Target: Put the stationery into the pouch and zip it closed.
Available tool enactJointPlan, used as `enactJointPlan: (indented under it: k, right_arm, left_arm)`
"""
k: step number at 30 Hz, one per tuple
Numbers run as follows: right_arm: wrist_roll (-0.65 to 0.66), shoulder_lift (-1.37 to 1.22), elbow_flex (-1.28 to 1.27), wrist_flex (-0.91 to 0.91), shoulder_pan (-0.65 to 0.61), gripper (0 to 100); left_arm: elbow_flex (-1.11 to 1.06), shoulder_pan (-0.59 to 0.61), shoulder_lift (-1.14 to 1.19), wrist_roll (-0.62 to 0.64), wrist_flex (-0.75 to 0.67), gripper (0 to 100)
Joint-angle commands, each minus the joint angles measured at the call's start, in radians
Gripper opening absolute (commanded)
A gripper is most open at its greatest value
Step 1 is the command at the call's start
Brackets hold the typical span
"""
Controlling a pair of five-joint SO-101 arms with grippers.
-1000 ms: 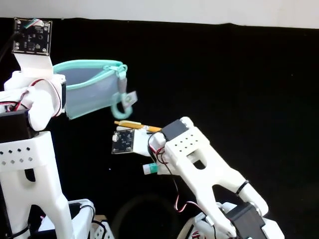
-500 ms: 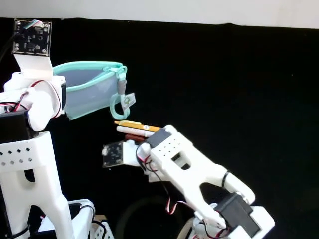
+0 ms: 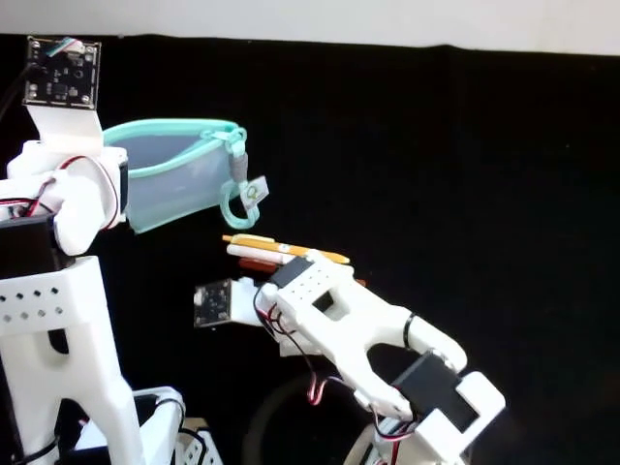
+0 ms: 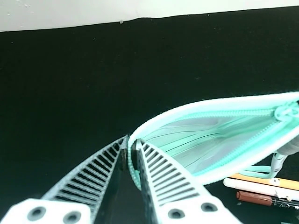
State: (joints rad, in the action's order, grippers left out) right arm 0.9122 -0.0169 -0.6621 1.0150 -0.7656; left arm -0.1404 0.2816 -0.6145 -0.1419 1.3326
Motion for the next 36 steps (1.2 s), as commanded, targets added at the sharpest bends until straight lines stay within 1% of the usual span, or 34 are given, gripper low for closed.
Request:
enactJointPlan:
  k: [1,3,6,11,16,22,27,33,36]
  right_arm:
    - [-0.043,-0.005,0.036,-0.019,-0.001,10.7]
    - [-0.068,-0.005,0.047,-0.022,-0.001,0.2]
    - [-0.097,-0.004,0.068,-0.021,-0.001,2.7]
    - [-0.133,0.042,0.073,-0.021,-0.002,0.8]
    - [-0.213,0.179,0.068,-0.021,0.001,0.8]
    - [-0.241,0.332,0.064,-0.021,0.012,0.8]
    - [-0.342,0.44,0.076,-0.053,0.096,0.8]
    - [-0.535,0.512,0.077,-0.154,0.165,0.8]
    - [-0.634,0.526,0.124,-0.209,0.18,0.8]
  left_arm:
    - [0.004,0.012,-0.001,0.002,0.009,1]
    - [0.004,0.012,-0.001,0.002,0.009,1]
    - [0.004,0.012,-0.001,0.002,0.009,1]
    - [0.004,0.012,-0.001,0.002,0.009,1]
    - [0.004,0.012,-0.001,0.002,0.009,1]
    - [0.004,0.01,-0.001,0.002,0.009,1]
    - [0.002,0.008,-0.001,0.002,0.009,1]
    - [0.002,0.007,-0.001,0.002,0.009,1]
    - [0.002,0.007,-0.001,0.002,0.009,1]
